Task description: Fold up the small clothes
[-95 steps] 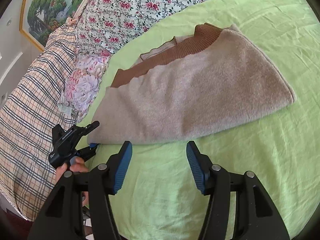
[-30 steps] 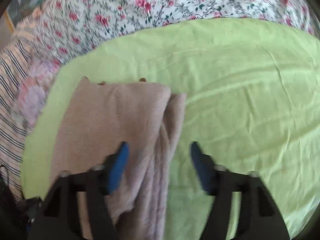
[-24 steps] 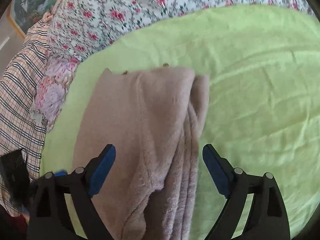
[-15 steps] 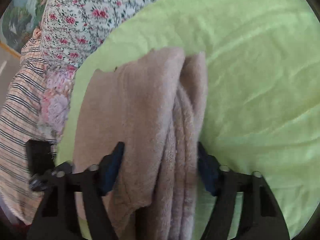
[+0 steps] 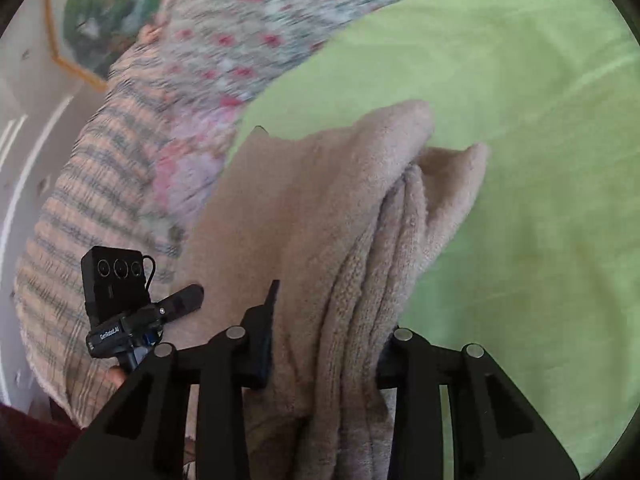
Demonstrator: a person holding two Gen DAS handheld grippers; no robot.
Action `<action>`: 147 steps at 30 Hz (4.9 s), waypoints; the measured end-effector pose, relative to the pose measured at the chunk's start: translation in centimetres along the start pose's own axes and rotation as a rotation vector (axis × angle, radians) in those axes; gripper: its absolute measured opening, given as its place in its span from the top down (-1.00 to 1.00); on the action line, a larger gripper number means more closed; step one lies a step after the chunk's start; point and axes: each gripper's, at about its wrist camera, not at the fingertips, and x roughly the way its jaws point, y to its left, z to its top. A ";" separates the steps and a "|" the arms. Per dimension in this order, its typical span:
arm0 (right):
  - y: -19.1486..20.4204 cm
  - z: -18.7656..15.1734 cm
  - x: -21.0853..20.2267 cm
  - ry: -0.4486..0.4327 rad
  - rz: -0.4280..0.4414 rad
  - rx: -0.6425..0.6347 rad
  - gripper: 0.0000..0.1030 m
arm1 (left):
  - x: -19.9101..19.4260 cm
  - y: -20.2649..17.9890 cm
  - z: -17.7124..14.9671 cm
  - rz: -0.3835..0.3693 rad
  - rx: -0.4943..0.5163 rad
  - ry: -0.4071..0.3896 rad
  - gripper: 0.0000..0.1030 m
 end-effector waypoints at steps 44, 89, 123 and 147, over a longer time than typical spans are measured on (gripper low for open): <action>4.5 -3.4 -1.7 -0.094 -0.274 -0.069 0.21 | -9.3 0.9 -9.8 0.376 0.086 -0.065 -0.32; 2.8 -13.1 -3.1 0.036 -0.366 -0.037 0.47 | -10.8 0.1 -18.8 0.380 0.120 0.023 0.76; 5.6 -3.9 -2.0 -0.155 -0.296 -0.064 0.75 | -1.9 -1.4 -15.0 0.170 0.135 0.072 0.76; 3.5 -14.0 -1.9 0.007 -0.313 -0.072 0.74 | -8.5 -1.3 -15.6 0.182 0.102 0.026 0.57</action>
